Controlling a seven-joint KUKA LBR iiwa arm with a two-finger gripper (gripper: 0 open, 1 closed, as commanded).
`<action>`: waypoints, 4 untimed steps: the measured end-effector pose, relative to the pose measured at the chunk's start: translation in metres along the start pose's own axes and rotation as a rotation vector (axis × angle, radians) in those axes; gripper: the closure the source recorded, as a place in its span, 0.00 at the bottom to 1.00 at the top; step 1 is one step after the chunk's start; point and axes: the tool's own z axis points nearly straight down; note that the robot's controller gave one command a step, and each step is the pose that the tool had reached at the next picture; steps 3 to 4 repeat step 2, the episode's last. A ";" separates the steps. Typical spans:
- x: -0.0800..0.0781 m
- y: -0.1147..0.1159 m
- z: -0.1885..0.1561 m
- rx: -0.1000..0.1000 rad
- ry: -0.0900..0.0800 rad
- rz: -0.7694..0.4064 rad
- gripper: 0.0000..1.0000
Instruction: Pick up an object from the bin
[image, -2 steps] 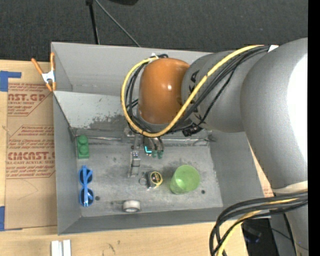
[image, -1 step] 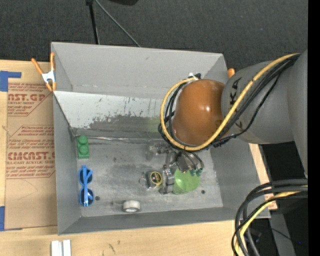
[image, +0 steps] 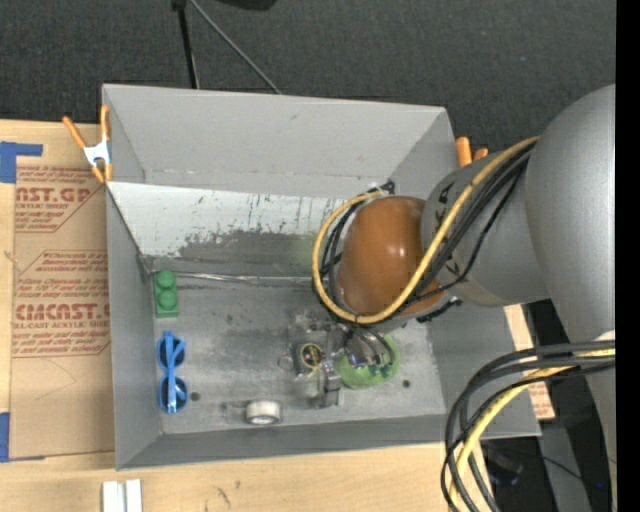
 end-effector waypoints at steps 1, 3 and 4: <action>-0.002 0.000 -0.004 0.000 -0.006 0.000 1.00; -0.008 0.007 -0.159 0.001 -0.016 0.008 1.00; -0.008 0.007 -0.159 0.001 -0.016 0.008 1.00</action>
Offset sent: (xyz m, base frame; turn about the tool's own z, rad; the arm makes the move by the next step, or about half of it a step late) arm 0.0000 0.0000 0.0000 0.0000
